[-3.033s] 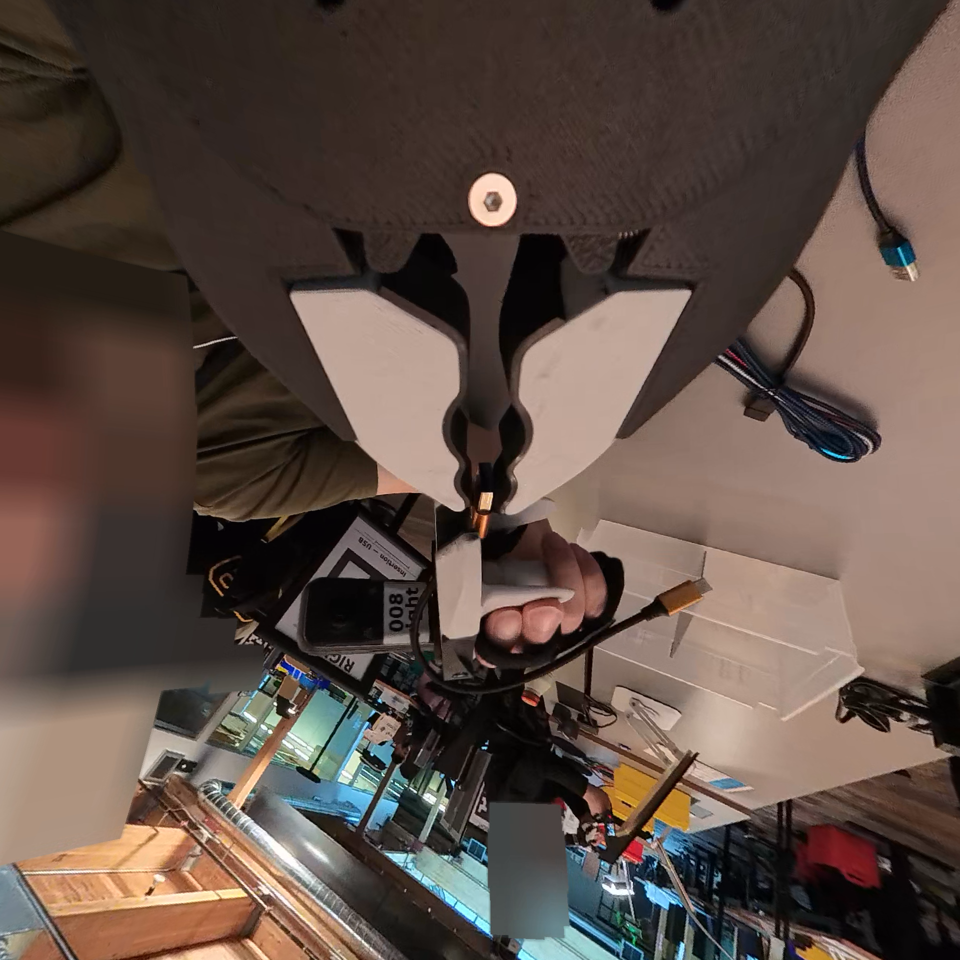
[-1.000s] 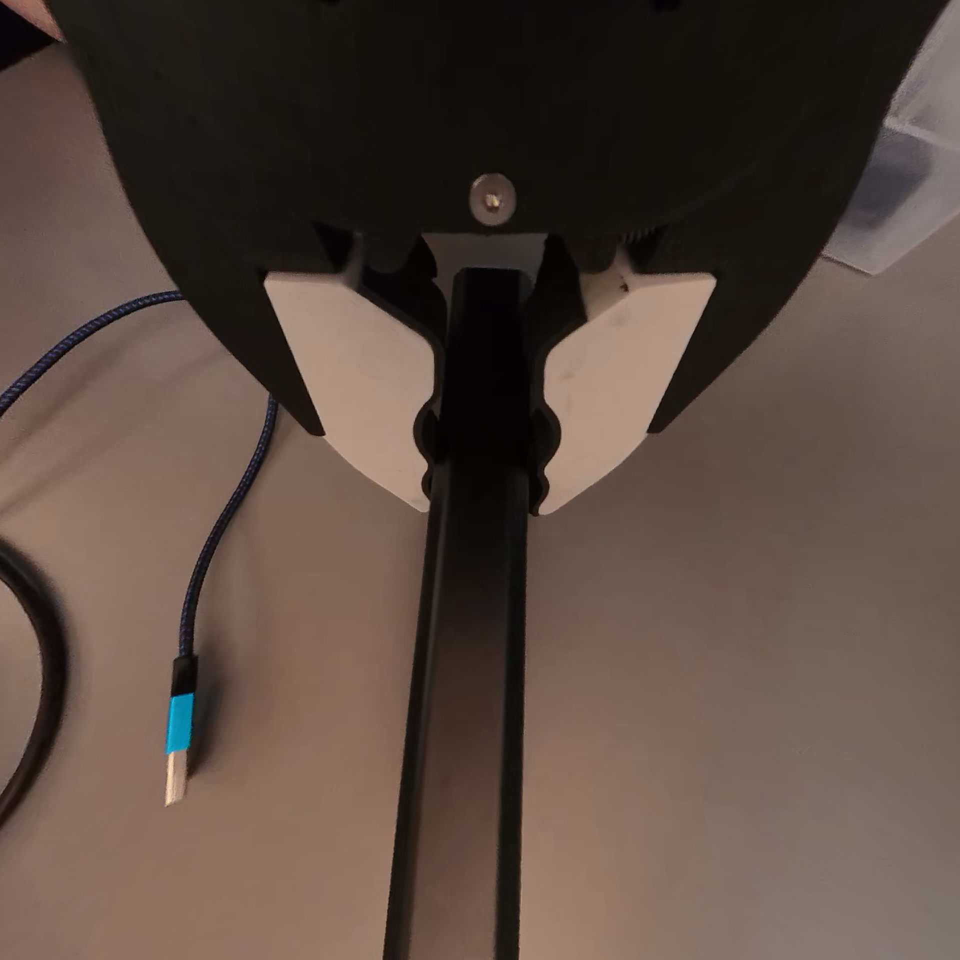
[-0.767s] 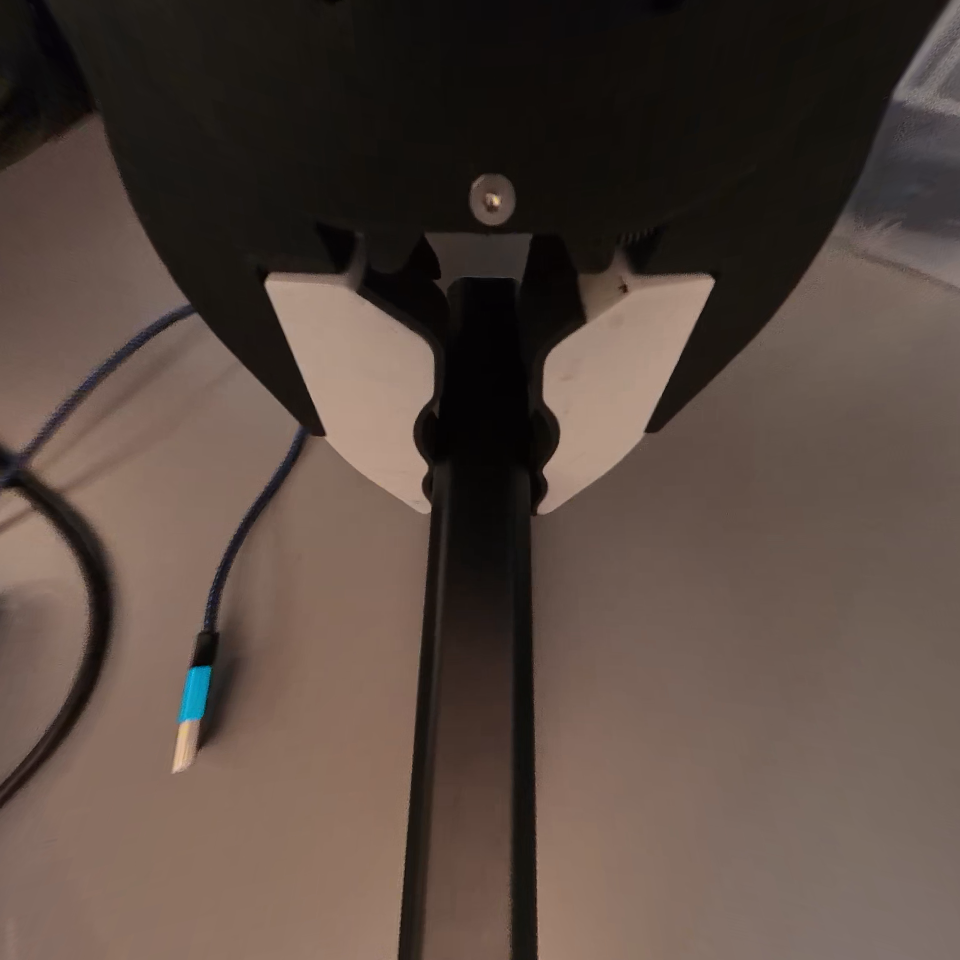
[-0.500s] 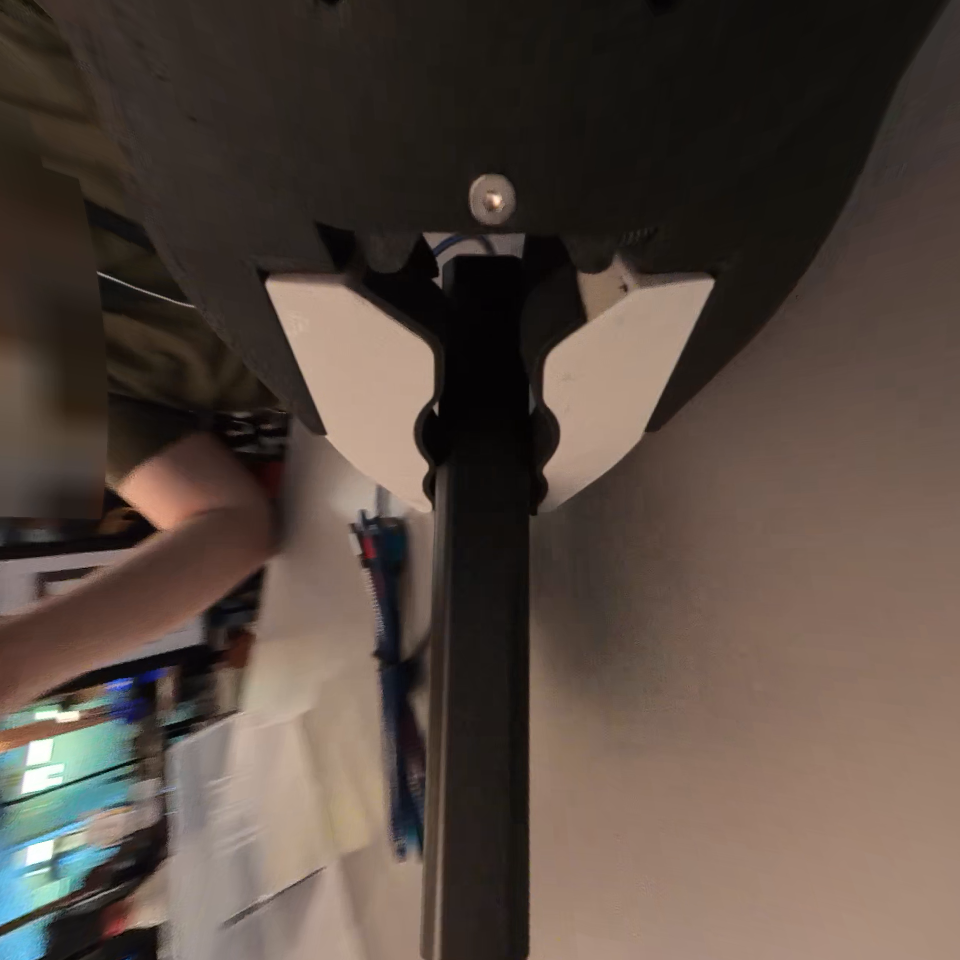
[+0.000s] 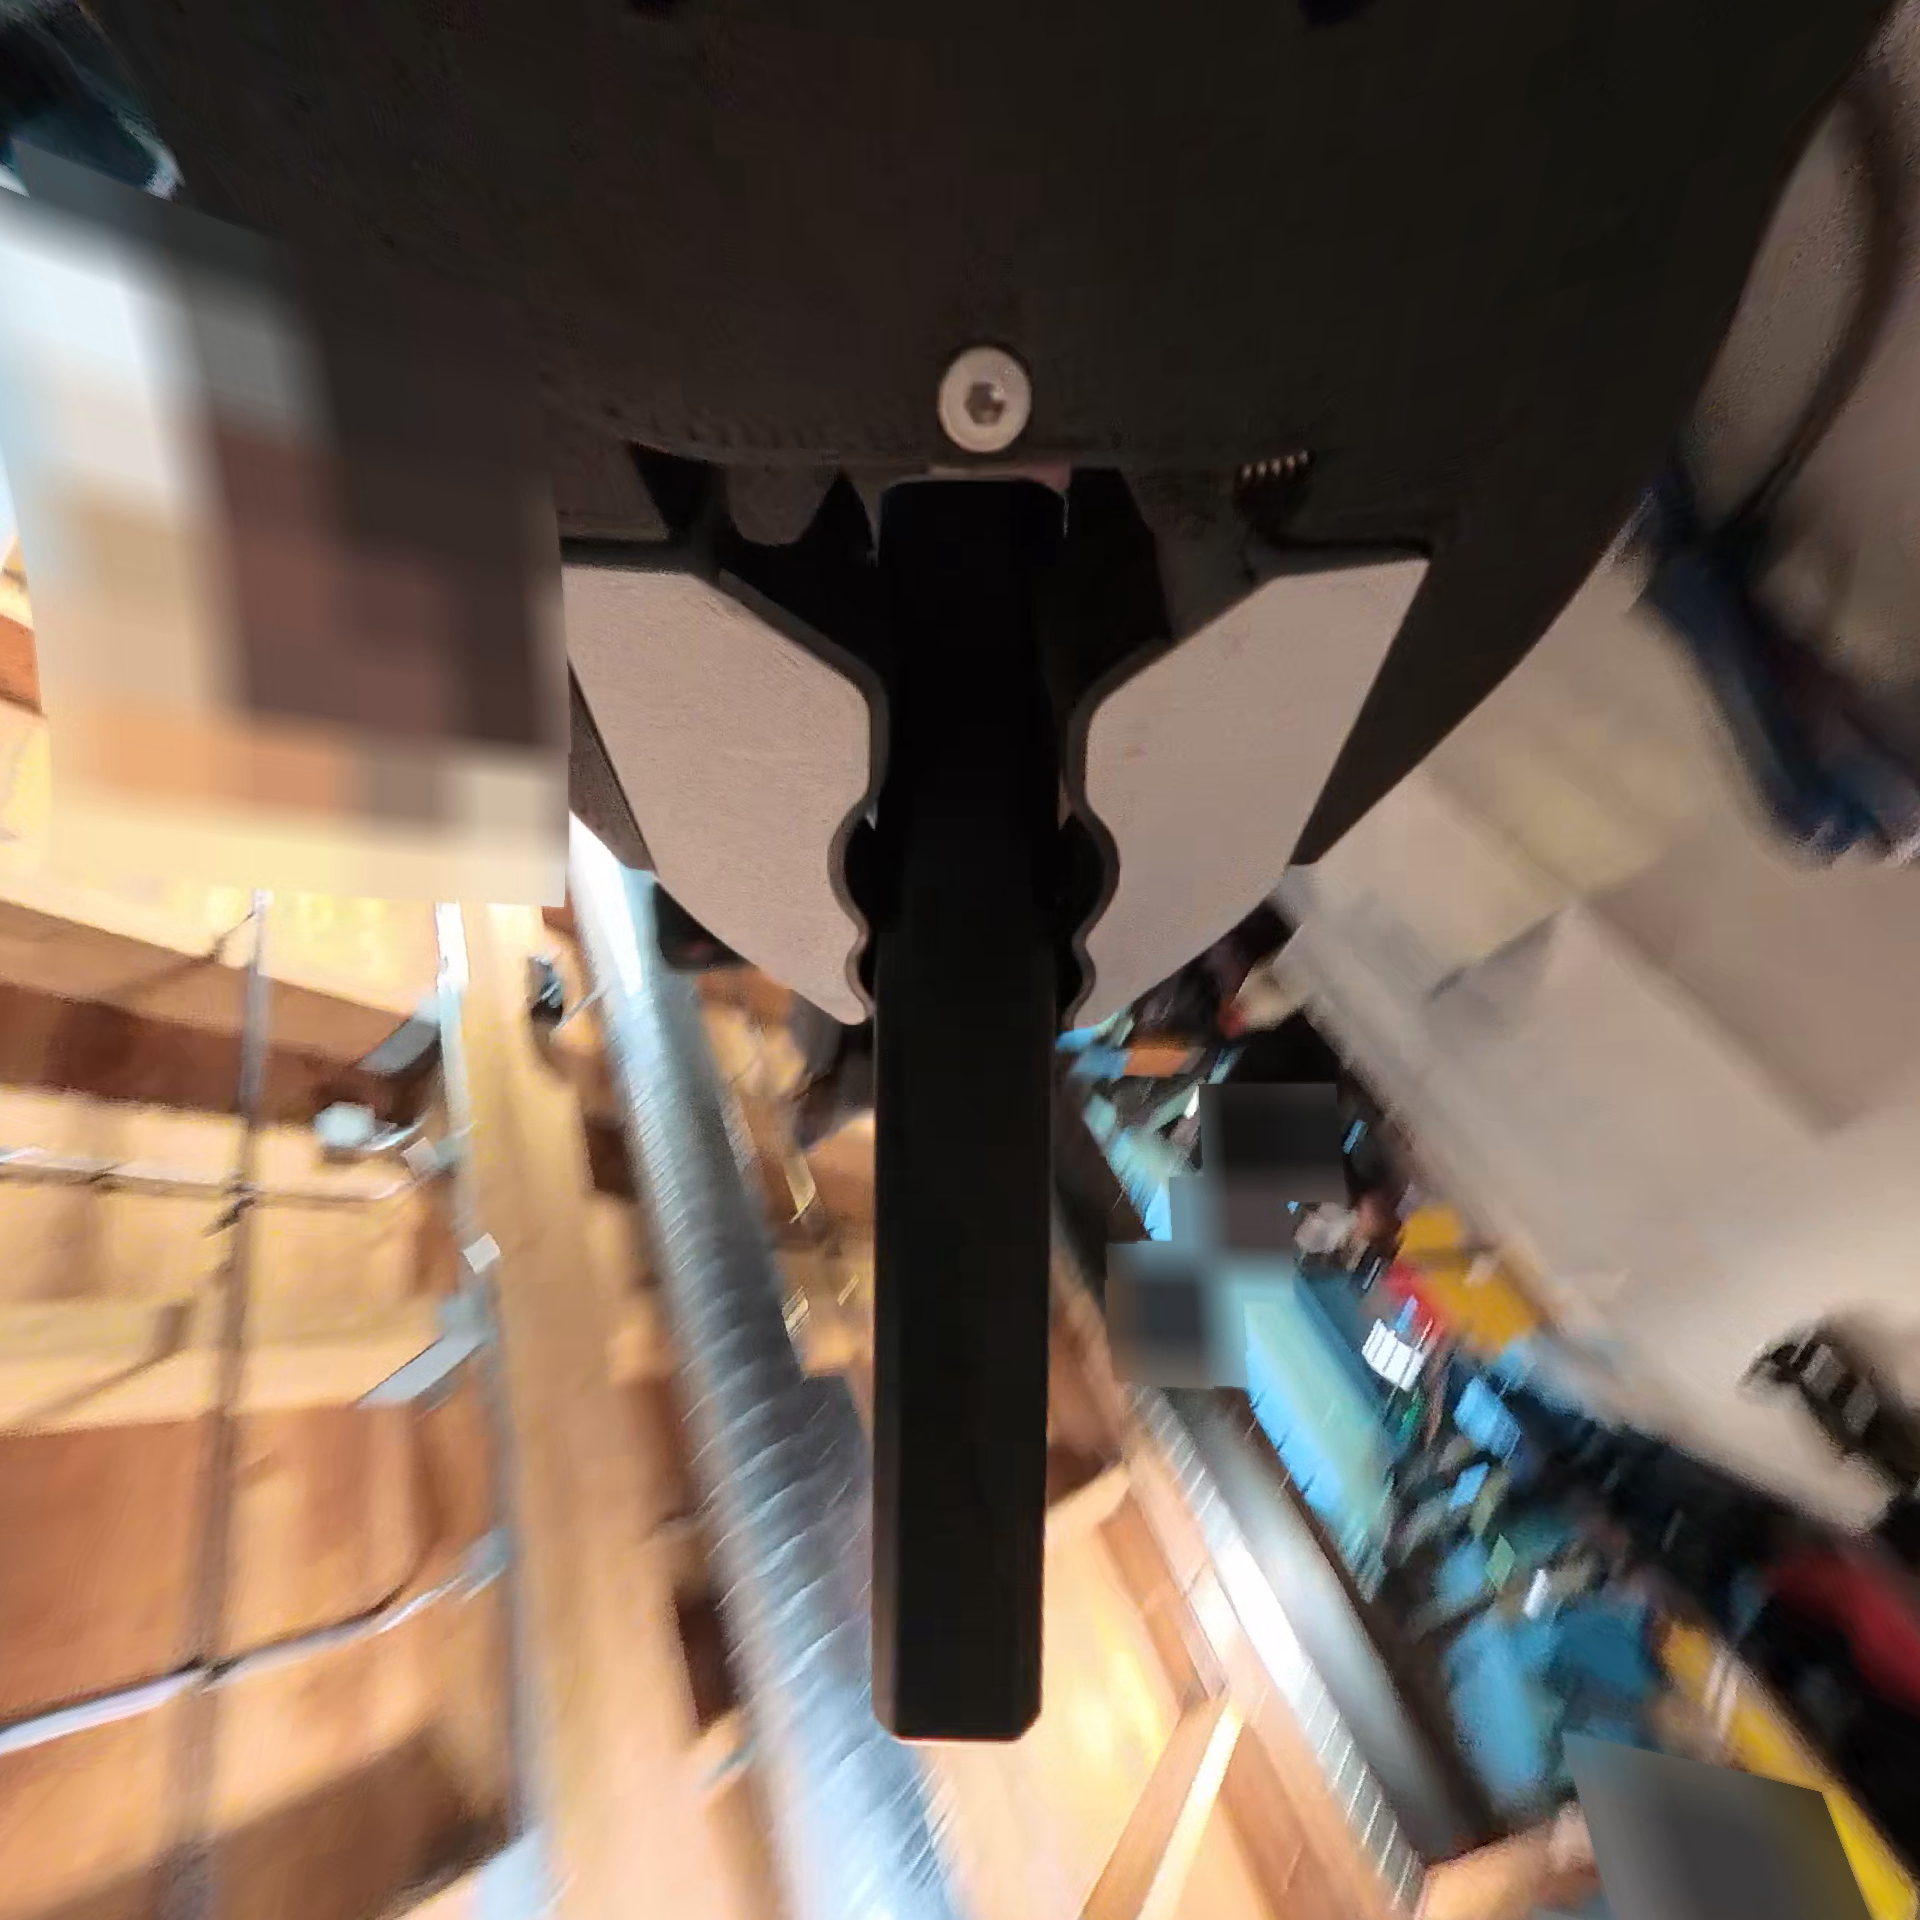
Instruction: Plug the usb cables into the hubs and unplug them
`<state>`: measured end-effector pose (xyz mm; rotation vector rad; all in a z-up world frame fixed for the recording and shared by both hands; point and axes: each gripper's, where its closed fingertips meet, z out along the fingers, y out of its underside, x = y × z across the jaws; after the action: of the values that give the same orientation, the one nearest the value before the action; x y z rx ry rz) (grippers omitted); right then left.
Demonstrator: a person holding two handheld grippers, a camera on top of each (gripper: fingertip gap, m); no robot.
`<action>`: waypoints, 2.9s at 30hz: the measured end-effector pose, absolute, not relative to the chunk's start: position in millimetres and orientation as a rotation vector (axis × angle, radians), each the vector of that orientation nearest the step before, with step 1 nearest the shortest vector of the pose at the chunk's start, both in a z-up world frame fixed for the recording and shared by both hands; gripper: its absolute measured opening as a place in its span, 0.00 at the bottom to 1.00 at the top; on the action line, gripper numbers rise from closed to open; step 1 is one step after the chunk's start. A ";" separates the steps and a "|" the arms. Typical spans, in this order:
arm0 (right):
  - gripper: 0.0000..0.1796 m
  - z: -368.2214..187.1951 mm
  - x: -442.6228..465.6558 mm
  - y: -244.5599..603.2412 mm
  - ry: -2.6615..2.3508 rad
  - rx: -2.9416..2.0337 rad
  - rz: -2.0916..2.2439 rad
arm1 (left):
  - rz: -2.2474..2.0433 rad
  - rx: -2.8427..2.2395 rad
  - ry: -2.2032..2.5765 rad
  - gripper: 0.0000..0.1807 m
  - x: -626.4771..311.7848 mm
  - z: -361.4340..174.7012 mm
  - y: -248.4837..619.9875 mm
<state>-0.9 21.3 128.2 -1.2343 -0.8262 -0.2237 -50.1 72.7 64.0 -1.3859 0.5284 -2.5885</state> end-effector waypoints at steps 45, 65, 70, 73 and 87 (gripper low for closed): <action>0.09 127.4 -85.3 7.2 -0.609 -1.239 0.056 | -1.056 -1.169 0.892 0.16 -49.9 110.6 38.4; 0.09 131.0 -88.9 1.6 -0.637 -1.195 0.106 | -0.867 -1.098 0.877 0.16 -55.1 115.0 39.1; 0.09 135.5 -91.0 -4.3 -0.723 -1.126 0.024 | -1.012 -1.070 0.879 0.16 -53.2 120.7 29.0; 0.09 135.1 -89.7 -4.6 -0.748 -1.105 -0.035 | -0.983 -1.073 0.883 0.16 -52.6 119.4 30.1; 0.09 134.4 -90.8 -2.4 -0.625 -1.106 0.043 | -1.014 -1.074 0.852 0.16 -53.7 119.7 31.2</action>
<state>-90.8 -2.4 134.4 -1.1057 -0.6247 0.0430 -53.7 31.2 119.7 -1.0741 0.8523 -1.0138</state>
